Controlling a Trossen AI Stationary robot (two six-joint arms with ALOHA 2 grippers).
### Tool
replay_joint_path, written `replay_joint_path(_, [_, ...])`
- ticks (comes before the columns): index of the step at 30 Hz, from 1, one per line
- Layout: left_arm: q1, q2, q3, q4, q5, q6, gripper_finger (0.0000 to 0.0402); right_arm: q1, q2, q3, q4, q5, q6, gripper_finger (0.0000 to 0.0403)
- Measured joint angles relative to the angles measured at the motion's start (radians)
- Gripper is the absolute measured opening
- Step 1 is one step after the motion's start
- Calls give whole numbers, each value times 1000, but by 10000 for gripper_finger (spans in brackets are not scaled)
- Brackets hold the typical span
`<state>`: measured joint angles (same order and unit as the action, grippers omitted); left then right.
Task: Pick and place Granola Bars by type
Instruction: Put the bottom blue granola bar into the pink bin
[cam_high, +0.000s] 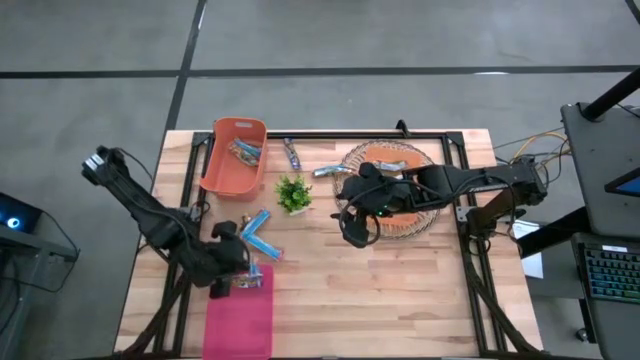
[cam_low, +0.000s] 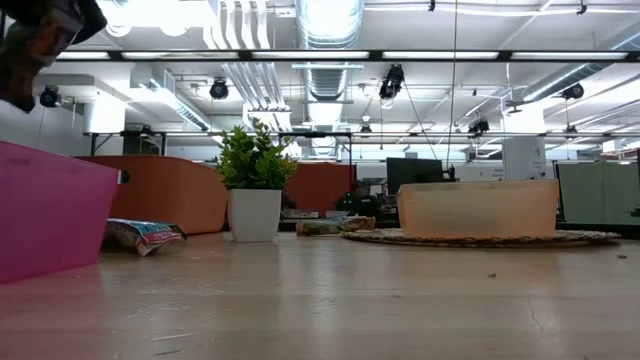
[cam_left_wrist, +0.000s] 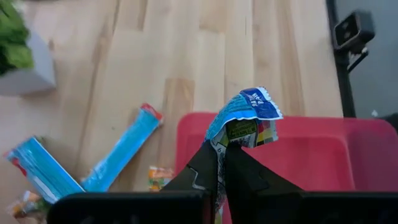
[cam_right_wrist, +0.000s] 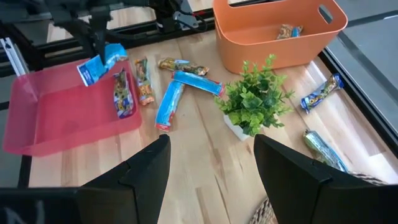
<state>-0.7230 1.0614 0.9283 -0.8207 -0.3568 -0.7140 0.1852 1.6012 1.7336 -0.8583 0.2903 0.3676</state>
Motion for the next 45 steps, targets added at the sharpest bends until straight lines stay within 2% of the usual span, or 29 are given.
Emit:
replay_joint_path(8, [-22, 104, -2, 1, 26, -100, 0, 0, 0, 0, -4, -1, -1, 219])
replay_joint_path(18, [-71, 243, -3, 14, 61, -336, 0, 0, 0, 0, -11, -2, -29, 219])
replay_joint_path(33, [-119, 453, -4, 98, 147, -667, 0, 0, 0, 0, -112, -3, -39, 219])
replay_joint_path(39, [-119, 479, -11, 97, 184, -733, 6, 0, 0, 0, -126, -39, -61, 219])
replay_joint_path(45, [-119, 443, -13, 90, 170, -786, 38, 5, 0, 0, -133, -42, -98, 219])
